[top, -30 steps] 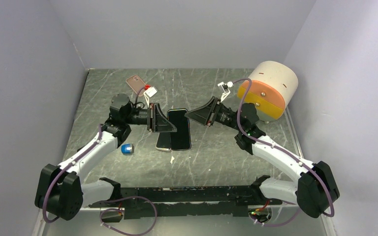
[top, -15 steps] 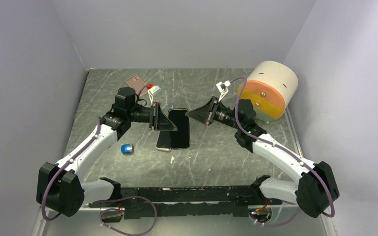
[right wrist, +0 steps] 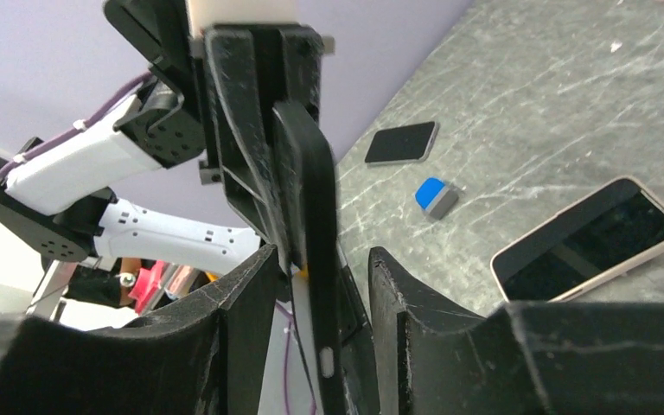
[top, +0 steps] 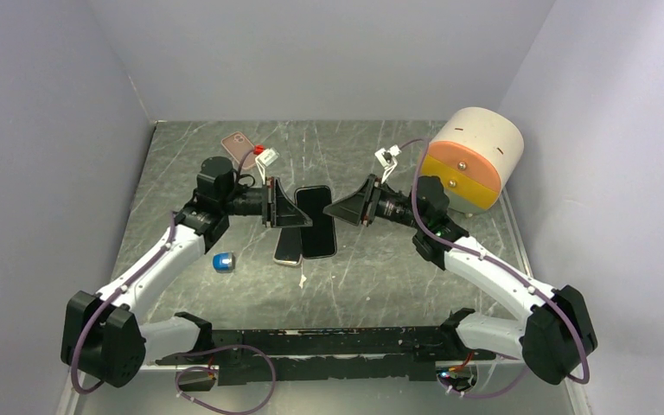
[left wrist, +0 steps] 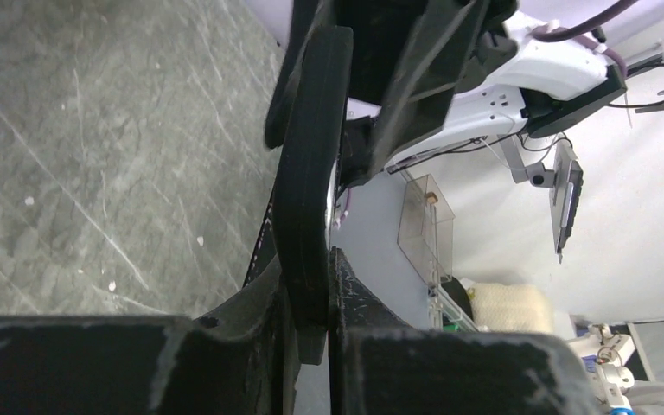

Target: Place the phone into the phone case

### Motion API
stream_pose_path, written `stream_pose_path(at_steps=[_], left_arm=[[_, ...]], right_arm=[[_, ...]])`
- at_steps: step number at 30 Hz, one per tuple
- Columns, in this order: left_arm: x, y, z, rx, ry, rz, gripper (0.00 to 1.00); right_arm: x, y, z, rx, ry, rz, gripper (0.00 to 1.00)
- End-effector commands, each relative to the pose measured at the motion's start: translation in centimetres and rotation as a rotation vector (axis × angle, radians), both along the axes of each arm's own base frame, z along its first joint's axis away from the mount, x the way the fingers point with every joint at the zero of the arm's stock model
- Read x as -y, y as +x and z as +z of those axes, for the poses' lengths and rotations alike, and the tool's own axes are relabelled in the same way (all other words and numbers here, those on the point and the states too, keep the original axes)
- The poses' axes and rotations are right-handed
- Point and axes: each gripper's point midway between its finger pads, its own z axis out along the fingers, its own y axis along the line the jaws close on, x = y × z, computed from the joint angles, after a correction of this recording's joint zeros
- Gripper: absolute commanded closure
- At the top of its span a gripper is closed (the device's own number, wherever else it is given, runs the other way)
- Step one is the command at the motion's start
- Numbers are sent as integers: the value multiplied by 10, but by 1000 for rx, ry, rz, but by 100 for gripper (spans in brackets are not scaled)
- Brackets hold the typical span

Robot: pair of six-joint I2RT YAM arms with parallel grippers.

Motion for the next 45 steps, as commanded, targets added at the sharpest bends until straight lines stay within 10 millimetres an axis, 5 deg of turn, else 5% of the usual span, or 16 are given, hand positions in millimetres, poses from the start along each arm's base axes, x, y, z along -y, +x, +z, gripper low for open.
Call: stream_pose_path(at_steps=[1,19,26,31,39,45], left_arm=[[-1,-3,42,148,-95,8,97],[-4,16,46,195,-77,159,97],[-8,21,38,196,-32,197,98],[-11,22,36,198,10,222,96],[-11,14,38,138,-20,208,54],[-9,14,34,74,-23,208,45]], right_arm=[[1,-17,6,32,24,63,54],[-9,-37,-18,-49,-12,185,54],[-9,-31,-22,-69,-28,143,100],[-7,-28,-19,-63,-13,113,100],[-6,-26,-2,-21,62,96,100],[2,-21,7,13,97,15,100]])
